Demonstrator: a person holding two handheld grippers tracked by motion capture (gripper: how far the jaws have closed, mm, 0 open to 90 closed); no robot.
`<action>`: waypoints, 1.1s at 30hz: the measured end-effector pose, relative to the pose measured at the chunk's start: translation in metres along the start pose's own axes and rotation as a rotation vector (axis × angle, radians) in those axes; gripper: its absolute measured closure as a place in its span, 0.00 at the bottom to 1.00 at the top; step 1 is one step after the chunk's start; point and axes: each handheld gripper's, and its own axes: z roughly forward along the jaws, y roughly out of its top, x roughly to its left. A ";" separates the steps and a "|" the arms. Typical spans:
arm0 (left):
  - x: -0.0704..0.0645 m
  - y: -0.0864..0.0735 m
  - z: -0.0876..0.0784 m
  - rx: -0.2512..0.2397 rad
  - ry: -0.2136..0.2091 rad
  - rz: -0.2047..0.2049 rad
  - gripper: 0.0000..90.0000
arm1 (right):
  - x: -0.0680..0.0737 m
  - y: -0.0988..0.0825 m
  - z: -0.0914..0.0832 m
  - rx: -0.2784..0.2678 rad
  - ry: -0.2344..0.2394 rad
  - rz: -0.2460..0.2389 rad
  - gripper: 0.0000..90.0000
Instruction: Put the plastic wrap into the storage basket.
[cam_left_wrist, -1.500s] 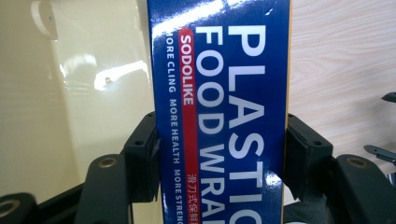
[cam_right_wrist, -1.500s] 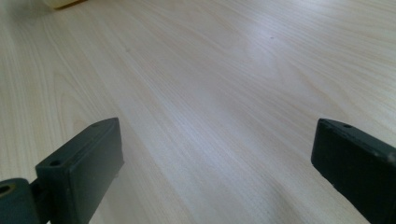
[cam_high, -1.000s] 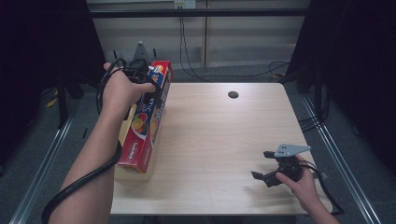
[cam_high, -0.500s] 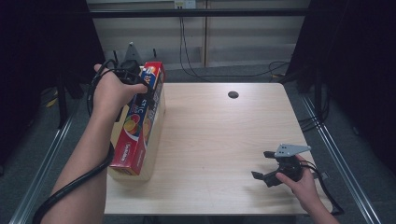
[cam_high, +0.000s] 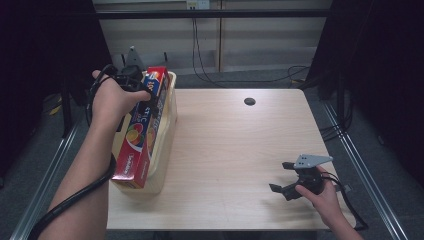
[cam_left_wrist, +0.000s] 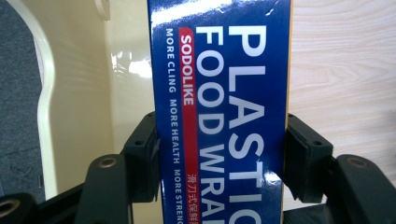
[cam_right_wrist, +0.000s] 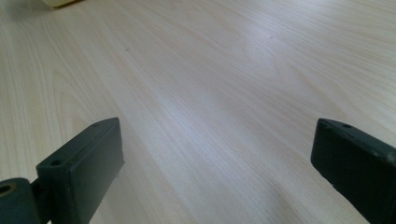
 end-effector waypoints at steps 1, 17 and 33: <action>0.001 0.000 0.000 0.004 0.000 0.002 0.44 | 0.000 0.000 0.000 0.000 0.000 0.000 0.03; 0.016 -0.004 0.002 0.000 0.014 -0.018 0.44 | 0.001 0.000 0.001 0.001 0.003 -0.002 0.03; 0.023 -0.004 0.029 0.036 0.024 -0.028 0.44 | 0.001 0.000 0.001 0.002 0.006 0.001 0.03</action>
